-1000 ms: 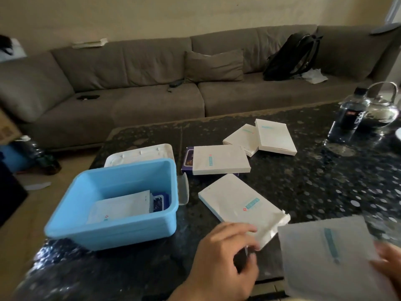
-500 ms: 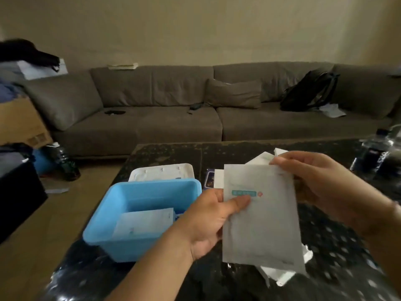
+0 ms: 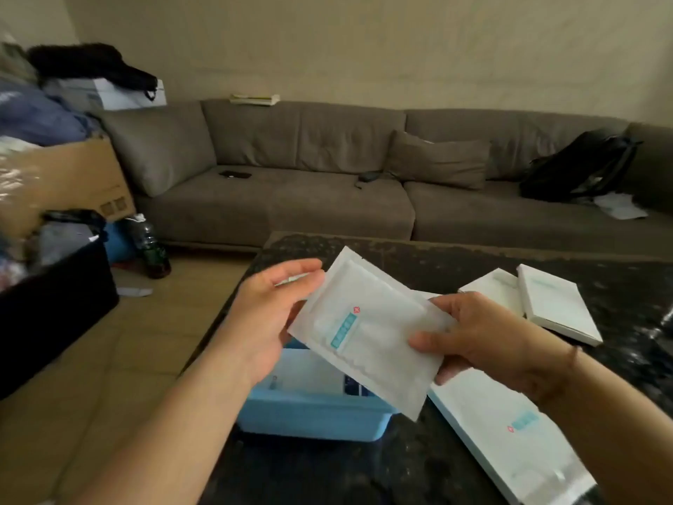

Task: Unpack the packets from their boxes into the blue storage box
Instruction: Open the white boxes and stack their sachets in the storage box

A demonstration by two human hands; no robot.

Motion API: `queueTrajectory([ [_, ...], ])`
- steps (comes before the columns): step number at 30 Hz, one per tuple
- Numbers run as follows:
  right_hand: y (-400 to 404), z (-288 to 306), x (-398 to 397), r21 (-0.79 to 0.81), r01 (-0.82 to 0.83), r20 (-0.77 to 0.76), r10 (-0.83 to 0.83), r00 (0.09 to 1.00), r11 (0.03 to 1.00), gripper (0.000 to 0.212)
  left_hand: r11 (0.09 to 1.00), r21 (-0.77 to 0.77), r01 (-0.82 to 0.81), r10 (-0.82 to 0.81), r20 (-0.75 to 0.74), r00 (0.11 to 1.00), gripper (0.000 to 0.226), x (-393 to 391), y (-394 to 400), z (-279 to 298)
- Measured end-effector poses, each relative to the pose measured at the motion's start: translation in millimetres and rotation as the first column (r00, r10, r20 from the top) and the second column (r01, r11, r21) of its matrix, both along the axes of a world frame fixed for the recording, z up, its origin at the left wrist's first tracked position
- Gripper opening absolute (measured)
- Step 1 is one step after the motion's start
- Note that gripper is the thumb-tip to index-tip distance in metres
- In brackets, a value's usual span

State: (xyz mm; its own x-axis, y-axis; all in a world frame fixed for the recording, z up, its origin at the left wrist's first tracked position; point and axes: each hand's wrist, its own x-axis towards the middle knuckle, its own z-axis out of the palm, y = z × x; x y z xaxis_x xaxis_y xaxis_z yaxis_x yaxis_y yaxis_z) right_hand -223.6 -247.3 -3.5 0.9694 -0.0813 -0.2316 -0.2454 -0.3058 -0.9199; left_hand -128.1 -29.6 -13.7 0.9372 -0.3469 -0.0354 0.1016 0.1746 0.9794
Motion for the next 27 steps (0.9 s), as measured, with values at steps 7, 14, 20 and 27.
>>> queueTrajectory([
  [7,40,-12,59,-0.077,0.145,0.083,-0.139,0.987,0.986,0.033,0.87,0.479,-0.114,-0.074,0.356,0.931,0.046,52,51,-6],
  [14,73,-46,83,-0.199,0.081,-0.055,-0.094,0.994,0.977,0.033,0.435,0.823,-0.365,-0.314,0.518,0.795,0.023,71,61,-34],
  [20,83,-65,91,-0.254,0.035,-0.163,-0.078,0.983,0.966,0.028,-0.038,0.809,-0.586,-0.673,0.413,0.614,0.024,71,45,-46],
  [27,89,-82,96,-0.668,-0.198,-0.208,0.075,0.975,0.717,0.054,-0.191,0.728,-0.658,-0.806,0.266,0.529,0.031,61,26,-51],
])
